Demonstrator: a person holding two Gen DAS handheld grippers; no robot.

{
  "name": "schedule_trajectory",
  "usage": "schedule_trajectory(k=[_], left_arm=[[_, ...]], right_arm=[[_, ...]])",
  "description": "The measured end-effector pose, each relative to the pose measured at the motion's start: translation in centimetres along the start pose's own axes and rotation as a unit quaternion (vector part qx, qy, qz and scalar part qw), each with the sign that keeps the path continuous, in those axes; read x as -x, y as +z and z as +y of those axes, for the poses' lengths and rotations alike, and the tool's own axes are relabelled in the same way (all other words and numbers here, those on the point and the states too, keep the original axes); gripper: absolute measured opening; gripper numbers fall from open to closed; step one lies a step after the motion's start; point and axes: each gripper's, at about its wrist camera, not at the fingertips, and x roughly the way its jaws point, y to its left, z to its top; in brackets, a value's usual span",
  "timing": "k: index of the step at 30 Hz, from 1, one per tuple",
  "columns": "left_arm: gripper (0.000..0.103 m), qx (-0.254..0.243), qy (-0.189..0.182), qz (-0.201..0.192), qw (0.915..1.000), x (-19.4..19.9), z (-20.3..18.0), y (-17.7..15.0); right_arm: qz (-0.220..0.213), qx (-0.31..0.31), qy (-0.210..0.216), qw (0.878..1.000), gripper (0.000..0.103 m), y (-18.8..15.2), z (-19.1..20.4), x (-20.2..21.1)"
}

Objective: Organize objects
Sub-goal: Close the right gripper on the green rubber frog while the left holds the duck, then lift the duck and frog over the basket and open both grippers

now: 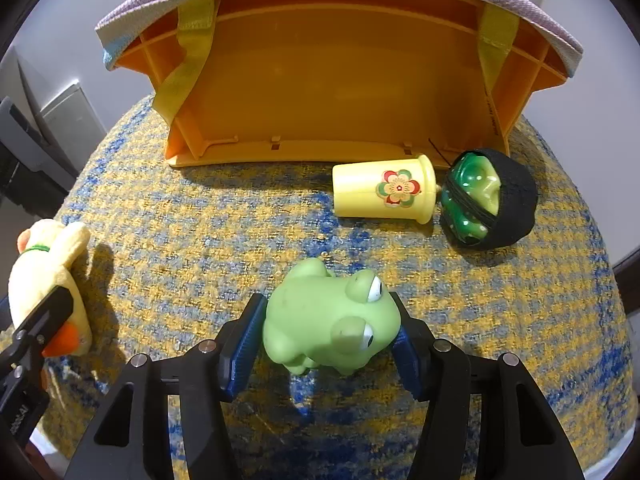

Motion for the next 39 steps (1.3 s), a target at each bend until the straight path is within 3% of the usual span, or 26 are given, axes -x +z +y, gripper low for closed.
schedule_trajectory(k=[16,39], left_arm=[[0.065,-0.026,-0.020,-0.017,0.9993,2.4,-3.8,1.5],[0.065,-0.066,-0.040,-0.089,0.9930,8.9,-8.5,8.1]], right_arm=[[-0.041,-0.005,0.011,0.999,0.058,0.7,-2.1,5.2],[-0.119,-0.034,0.025,0.992,0.058,4.4,-7.0,14.2]])
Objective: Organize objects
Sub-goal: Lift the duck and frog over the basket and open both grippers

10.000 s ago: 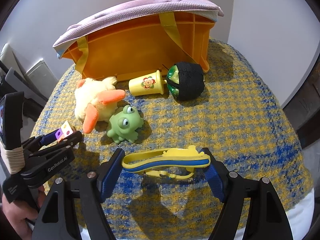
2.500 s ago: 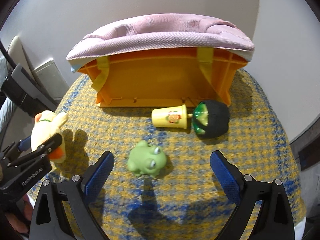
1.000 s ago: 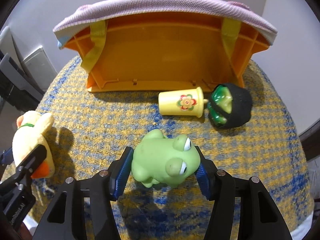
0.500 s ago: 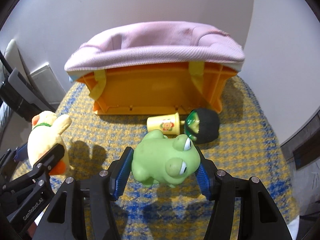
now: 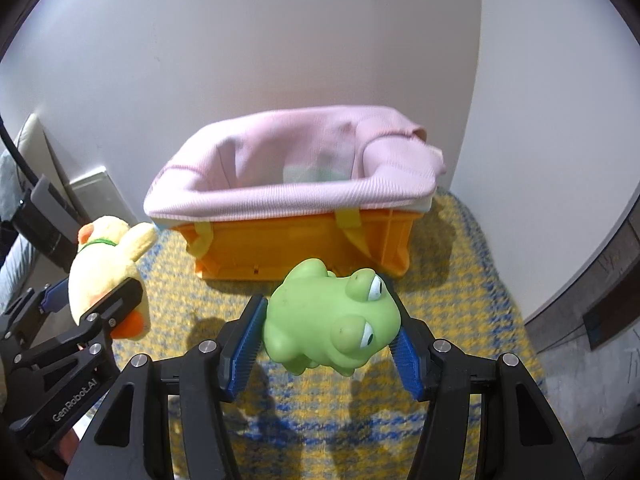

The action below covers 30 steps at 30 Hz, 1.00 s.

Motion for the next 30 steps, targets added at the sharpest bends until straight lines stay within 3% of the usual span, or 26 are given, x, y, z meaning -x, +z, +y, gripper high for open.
schedule_trajectory(k=[17,30], left_arm=[[0.065,-0.034,-0.013,-0.032,0.9988,-0.8,-0.8,8.3],[0.065,-0.043,-0.038,-0.001,0.9983,-4.9,-1.6,12.1]], right_arm=[[-0.048,0.005,-0.003,0.999,0.058,6.7,-1.3,1.9],[-0.041,0.006,-0.005,0.999,0.058,11.0,-0.9,-0.3]])
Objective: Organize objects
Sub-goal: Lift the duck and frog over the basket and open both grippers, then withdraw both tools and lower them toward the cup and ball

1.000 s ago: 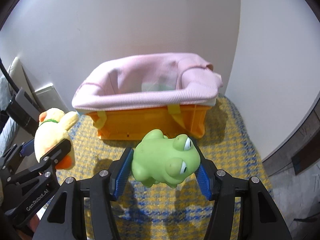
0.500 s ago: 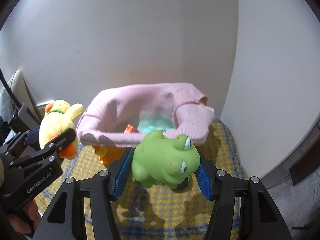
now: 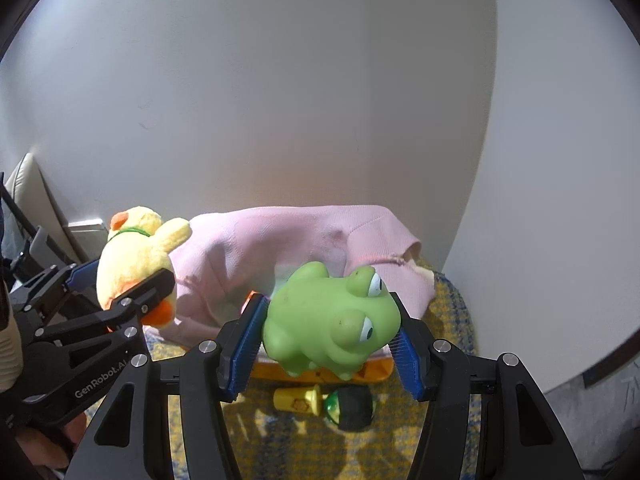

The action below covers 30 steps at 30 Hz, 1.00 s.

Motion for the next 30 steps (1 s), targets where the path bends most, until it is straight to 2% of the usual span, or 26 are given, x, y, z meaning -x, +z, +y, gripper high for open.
schedule_trajectory(k=[13,17,18,19,20,21,22,30], left_arm=[[0.066,-0.005,-0.013,0.039,0.9991,-4.4,-0.3,1.7],[0.073,0.003,-0.010,0.045,0.9989,-5.1,-0.1,1.9],[0.081,0.005,-0.006,0.042,0.9991,-5.0,0.0,1.9],[0.089,0.006,-0.001,0.038,0.9993,-4.9,0.0,1.9],[0.098,0.005,0.008,0.030,0.9995,-4.6,0.0,1.9],[0.101,0.005,0.015,0.022,0.9996,-4.2,0.1,1.9],[0.102,0.004,0.019,0.018,0.9997,-4.0,0.1,1.9],[0.103,0.002,0.043,0.015,0.9989,-3.7,0.1,2.3]], right_arm=[[0.016,0.015,0.001,1.000,0.058,2.9,1.7,-3.8],[0.018,0.013,0.003,1.000,0.059,3.0,1.8,-4.3],[0.016,0.012,0.000,1.000,0.066,3.1,1.8,-4.4],[0.013,0.012,-0.006,1.000,0.081,3.1,1.8,-4.3],[0.008,0.010,-0.011,1.000,0.088,3.3,1.6,-4.2],[-0.008,-0.004,-0.034,0.999,0.095,3.3,1.5,-3.9],[-0.025,-0.021,-0.061,0.998,0.095,3.2,1.5,-3.7],[-0.032,-0.034,-0.069,0.997,0.095,2.4,1.0,-3.0]])
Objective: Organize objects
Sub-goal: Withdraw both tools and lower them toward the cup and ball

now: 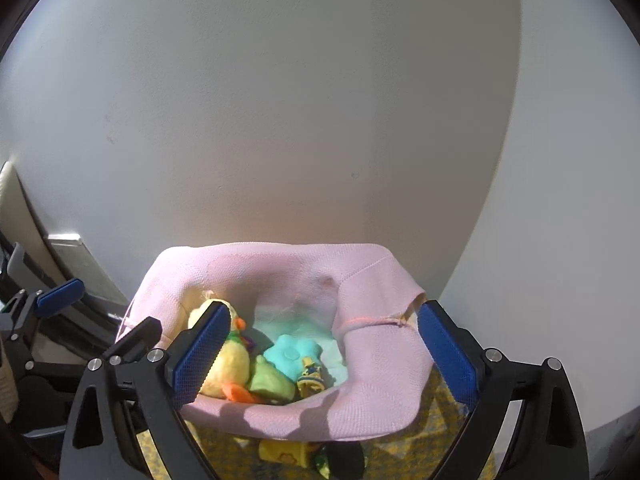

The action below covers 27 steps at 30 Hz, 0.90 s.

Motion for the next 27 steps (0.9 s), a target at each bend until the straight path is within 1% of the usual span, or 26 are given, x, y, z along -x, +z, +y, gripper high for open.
schedule_trajectory(k=[1,8,13,21,27], left_arm=[[0.103,-0.002,0.000,0.000,1.0000,-0.3,0.1,0.7],[0.103,0.002,0.000,-0.002,1.0000,1.4,0.3,-0.1],[0.103,0.007,0.001,-0.009,0.9999,2.8,0.5,-0.3],[0.103,0.013,0.001,-0.013,0.9998,4.2,0.5,-1.5],[0.103,0.014,0.002,-0.015,0.9998,5.2,-0.1,-2.8]], right_arm=[[0.000,0.000,-0.001,1.000,0.095,-0.1,-0.1,0.1],[-0.009,-0.001,-0.003,1.000,0.095,-0.4,-0.4,0.6],[-0.016,-0.003,-0.004,1.000,0.095,-0.6,-0.5,2.2],[-0.021,-0.007,-0.005,1.000,0.095,-1.8,-0.7,4.3],[-0.021,-0.012,-0.007,1.000,0.095,-3.4,-1.1,5.6]])
